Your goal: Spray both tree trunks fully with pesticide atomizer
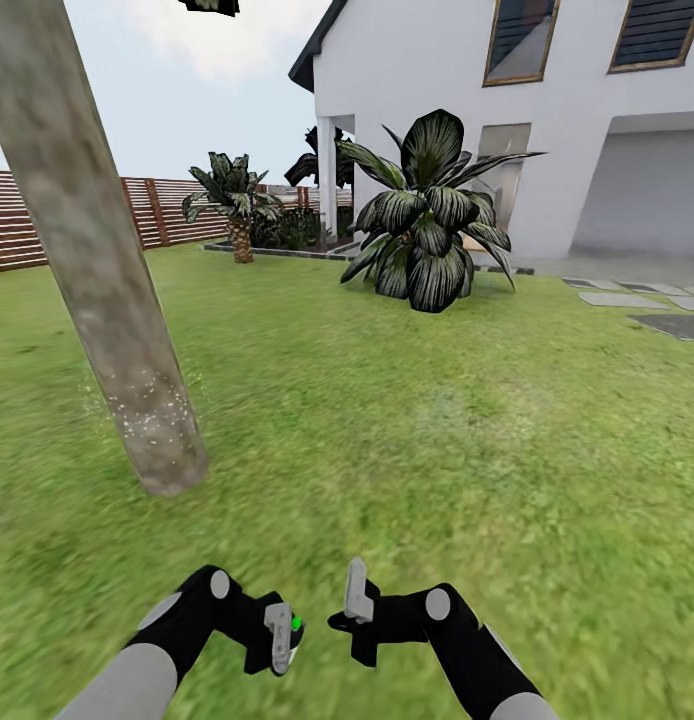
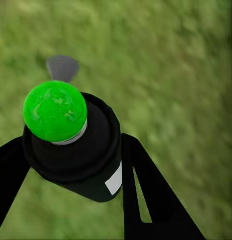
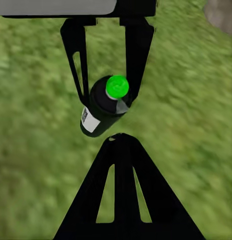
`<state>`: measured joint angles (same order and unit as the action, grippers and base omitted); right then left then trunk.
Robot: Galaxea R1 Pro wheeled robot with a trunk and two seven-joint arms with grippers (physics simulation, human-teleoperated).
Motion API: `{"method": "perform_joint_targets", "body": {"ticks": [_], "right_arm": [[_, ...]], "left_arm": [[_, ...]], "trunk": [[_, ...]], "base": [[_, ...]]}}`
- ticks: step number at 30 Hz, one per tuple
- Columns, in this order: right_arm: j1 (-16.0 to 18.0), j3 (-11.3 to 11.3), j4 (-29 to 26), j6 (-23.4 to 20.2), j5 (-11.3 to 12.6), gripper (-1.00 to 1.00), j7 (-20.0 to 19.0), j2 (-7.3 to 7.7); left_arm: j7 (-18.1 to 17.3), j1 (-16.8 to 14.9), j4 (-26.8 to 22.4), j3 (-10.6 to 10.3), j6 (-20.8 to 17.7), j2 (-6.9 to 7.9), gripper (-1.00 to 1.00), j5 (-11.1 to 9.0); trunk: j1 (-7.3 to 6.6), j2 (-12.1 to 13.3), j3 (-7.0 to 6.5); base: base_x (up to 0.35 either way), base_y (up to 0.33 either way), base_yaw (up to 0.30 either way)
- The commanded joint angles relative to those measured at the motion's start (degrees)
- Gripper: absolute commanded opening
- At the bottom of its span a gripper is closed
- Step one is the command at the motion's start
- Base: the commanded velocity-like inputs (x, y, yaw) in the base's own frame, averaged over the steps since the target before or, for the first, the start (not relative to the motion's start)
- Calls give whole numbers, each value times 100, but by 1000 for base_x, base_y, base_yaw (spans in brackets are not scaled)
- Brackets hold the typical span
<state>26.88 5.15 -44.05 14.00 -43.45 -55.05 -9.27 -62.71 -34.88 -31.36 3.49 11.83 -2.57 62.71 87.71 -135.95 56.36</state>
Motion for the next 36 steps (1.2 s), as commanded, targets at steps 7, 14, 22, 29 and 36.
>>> {"method": "perform_joint_targets", "body": {"ticks": [7, 14, 22, 29, 36], "right_arm": [[2, -13, -1, 32, -49, -100, -6, 12], [2, -32, 6, 32, -51, -100, -6, 30], [2, -46, 32, 32, -58, -100, 2, 41], [2, -57, 38, 32, -65, -100, 3, 50], [2, -57, 29, 32, -63, -100, 3, 52]], "left_arm": [[-40, 10, 159, 52, 467, -72, -100, 31], [-49, 8, 307, 64, 517, -182, -100, -118], [-57, -23, 315, 37, 522, -197, -100, -565], [-70, -39, 315, 39, 522, -217, -100, -582], [-67, -41, 315, 39, 522, -275, -100, -585]], "trunk": [[-1, -2, 5], [-1, -2, 5], [-1, -2, 5], [-1, -2, 5], [-1, -2, 5]], "base": [[0, 0, 0], [0, 0, 0], [0, 0, 0], [0, 0, 0], [0, 0, 0]]}}
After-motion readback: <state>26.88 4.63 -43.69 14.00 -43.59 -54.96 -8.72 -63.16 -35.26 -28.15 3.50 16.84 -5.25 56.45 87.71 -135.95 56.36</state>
